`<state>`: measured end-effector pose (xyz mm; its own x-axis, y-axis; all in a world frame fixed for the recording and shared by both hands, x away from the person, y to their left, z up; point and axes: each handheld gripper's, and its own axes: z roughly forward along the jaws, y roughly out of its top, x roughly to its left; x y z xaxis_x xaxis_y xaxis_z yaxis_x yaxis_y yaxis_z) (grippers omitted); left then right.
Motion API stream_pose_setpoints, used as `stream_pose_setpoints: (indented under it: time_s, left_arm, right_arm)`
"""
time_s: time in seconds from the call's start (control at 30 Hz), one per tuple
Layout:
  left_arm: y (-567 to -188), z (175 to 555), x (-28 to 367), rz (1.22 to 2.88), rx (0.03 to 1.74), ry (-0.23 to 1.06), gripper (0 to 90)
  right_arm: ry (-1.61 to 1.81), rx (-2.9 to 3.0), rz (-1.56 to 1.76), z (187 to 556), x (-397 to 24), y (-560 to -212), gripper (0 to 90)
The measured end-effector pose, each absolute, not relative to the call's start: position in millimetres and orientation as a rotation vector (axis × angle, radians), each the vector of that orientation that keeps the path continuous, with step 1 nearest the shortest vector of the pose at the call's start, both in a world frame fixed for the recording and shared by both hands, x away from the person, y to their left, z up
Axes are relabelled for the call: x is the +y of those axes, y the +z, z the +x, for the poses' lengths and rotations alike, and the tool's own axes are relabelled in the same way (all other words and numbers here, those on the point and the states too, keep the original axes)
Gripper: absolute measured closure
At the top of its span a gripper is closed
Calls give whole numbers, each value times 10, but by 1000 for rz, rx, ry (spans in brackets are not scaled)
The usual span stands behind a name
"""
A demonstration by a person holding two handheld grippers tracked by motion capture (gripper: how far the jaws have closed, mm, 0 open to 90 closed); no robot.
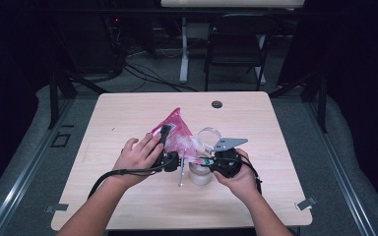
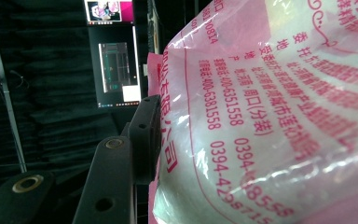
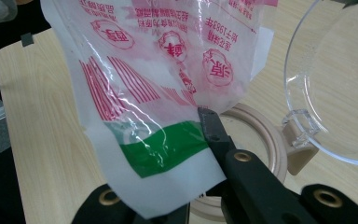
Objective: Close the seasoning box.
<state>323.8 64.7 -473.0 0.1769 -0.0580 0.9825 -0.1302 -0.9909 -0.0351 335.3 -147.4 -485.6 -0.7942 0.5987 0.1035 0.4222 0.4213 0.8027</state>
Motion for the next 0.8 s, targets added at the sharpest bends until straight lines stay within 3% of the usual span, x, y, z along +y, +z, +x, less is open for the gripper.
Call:
stream_pose_setpoints:
  time_s: [0.8]
  left_arm:
    - [-4713,3229,640,2391,-233,1982,583]
  right_arm:
    - [1303,2476,906,3358,-1472,-4863,900]
